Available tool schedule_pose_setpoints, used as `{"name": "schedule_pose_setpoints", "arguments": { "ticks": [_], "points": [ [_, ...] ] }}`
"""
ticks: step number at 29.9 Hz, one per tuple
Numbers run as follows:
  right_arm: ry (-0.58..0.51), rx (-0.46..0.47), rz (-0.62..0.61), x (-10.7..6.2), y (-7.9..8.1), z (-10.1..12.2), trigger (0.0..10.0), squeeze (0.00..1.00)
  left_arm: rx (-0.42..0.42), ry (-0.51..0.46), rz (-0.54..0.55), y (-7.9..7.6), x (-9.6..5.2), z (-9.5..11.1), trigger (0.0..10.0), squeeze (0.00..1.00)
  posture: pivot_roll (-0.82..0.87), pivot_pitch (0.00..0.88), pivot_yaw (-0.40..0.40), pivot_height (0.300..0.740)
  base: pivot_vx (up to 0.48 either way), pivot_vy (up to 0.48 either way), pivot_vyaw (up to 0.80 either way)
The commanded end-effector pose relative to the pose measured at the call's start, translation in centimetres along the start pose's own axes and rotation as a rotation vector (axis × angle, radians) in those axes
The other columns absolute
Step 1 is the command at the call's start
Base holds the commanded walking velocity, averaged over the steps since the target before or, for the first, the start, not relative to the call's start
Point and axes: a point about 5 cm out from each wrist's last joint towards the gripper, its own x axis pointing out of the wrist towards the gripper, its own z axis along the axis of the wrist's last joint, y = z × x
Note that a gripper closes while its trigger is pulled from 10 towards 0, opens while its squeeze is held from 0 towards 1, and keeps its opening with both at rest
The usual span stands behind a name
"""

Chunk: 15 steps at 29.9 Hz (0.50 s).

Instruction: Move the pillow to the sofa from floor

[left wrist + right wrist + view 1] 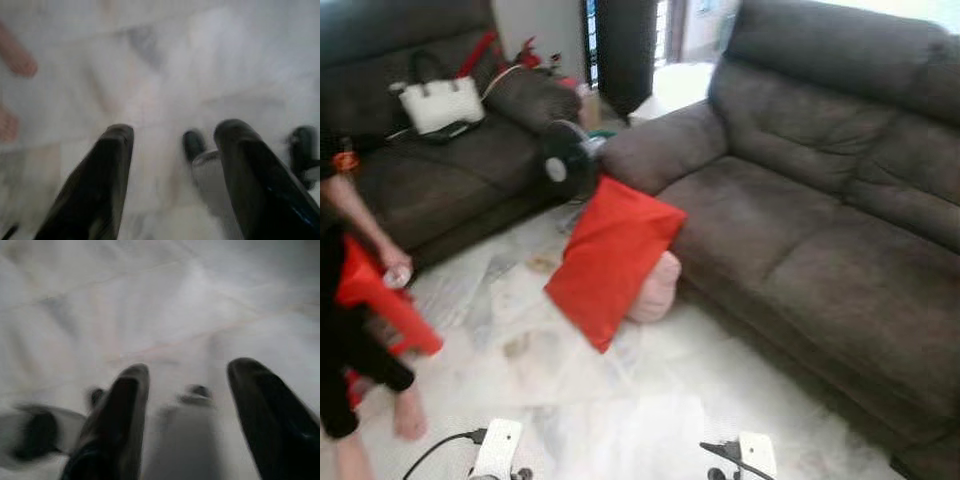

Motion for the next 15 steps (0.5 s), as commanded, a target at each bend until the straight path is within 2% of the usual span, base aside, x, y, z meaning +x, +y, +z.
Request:
{"name": "schedule_pose_setpoints", "arguments": {
  "ticks": [1,4,15],
  "points": [
    [-0.027,0.006,0.018,0.25,0.77,1.02,10.0,1.0,0.019,0.026,0.019,0.78,-0.14,-0.55,10.0,0.0,0.05,0.0,-0.013,0.74,0.345,0.0,0.0],
    [-0.029,0.002,0.019,0.27,0.8,1.11,10.0,1.0,0.042,0.026,0.006,0.76,-0.12,-0.42,10.0,0.0,0.05,0.0,-0.014,0.74,0.36,0.0,0.0],
    [-0.028,0.012,0.038,0.31,0.98,1.26,10.0,1.0,0.027,0.02,0.012,0.82,-0.11,-0.24,10.0,0.0,0.05,0.0,-0.013,0.74,0.359,0.0,0.0]
  ]
}}
